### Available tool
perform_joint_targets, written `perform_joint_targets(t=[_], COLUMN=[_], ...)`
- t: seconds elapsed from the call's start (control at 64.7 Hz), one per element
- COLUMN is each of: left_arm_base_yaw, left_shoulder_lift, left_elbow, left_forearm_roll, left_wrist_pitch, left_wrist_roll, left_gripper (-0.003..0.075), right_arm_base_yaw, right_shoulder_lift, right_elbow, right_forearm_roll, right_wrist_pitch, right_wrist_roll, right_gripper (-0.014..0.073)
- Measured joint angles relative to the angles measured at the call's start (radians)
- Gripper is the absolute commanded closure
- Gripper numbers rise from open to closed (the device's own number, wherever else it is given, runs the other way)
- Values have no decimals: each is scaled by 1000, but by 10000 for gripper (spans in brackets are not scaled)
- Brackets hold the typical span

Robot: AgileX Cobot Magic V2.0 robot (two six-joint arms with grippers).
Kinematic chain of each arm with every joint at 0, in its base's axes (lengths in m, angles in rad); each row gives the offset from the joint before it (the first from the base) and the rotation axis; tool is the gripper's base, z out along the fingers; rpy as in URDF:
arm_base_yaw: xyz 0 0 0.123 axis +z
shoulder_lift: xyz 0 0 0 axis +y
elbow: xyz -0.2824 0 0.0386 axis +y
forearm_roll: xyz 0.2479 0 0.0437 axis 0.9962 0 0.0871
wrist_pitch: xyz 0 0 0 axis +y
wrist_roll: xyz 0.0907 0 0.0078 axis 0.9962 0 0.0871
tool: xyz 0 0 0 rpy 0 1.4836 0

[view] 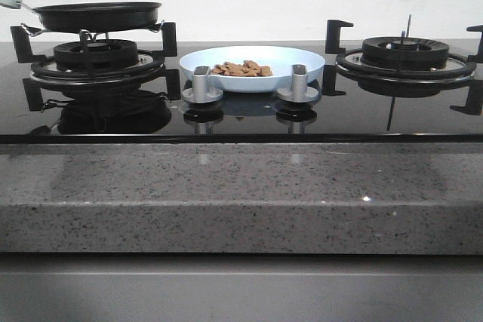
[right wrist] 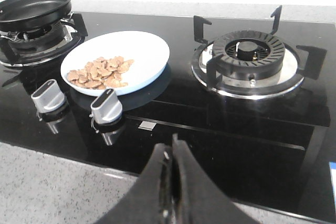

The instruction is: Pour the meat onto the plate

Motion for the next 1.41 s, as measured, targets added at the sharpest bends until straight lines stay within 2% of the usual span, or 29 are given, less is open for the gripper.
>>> perform_joint_targets(t=[0.881, 1.098, 1.407], left_arm_base_yaw=[0, 0, 20], left_shoulder_lift=[-9, -175, -529], left_elbow=[20, 159, 497], left_forearm_roll=[17, 199, 226], left_wrist_pitch=[-17, -106, -132], left_wrist_roll=[-16, -254, -288], left_gripper=[741, 741, 741], right_arm_base_yaw=[0, 0, 0], right_shoulder_lift=[-6, -6, -6], right_elbow=[7, 7, 7], right_forearm_roll=[-1, -1, -1], right_wrist_pitch=[-6, -6, -6], right_wrist_roll=[-2, -2, -2], right_gripper=[656, 656, 656])
